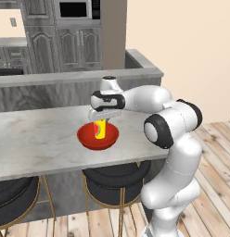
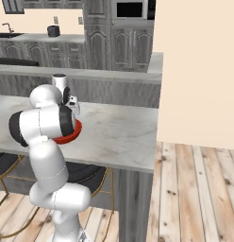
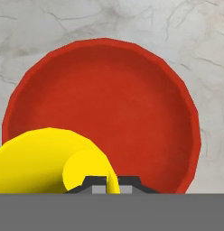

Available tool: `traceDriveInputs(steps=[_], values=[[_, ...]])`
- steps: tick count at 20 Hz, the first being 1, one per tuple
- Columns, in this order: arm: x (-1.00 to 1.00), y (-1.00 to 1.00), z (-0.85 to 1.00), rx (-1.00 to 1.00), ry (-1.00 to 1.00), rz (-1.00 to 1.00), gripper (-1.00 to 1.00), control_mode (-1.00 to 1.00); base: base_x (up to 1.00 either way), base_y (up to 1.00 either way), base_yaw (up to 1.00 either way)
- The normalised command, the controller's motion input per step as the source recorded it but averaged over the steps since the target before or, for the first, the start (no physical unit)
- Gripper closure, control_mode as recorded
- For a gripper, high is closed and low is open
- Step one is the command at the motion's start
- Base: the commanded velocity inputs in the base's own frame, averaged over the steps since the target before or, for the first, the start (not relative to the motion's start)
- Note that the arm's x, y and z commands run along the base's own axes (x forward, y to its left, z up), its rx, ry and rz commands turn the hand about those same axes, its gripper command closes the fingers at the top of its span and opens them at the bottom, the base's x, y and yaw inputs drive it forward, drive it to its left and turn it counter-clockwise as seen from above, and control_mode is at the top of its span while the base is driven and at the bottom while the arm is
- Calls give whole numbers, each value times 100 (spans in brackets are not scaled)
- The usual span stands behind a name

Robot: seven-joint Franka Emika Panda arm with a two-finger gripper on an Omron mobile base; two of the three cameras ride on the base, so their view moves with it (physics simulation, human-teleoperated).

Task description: Place the cup inside the bowl on the dining table and move the bowl to any counter.

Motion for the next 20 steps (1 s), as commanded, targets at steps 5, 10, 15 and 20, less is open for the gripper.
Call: traceDriveInputs(steps=[5,10,15,20], values=[[0,0,-11,0,0,0,100,-100,0,0,0],[0,0,-18,0,0,0,100,-100,0,0,0],[0,0,-14,0,0,0,100,-100,0,0,0],[0,0,-15,0,0,0,100,-100,0,0,0]])
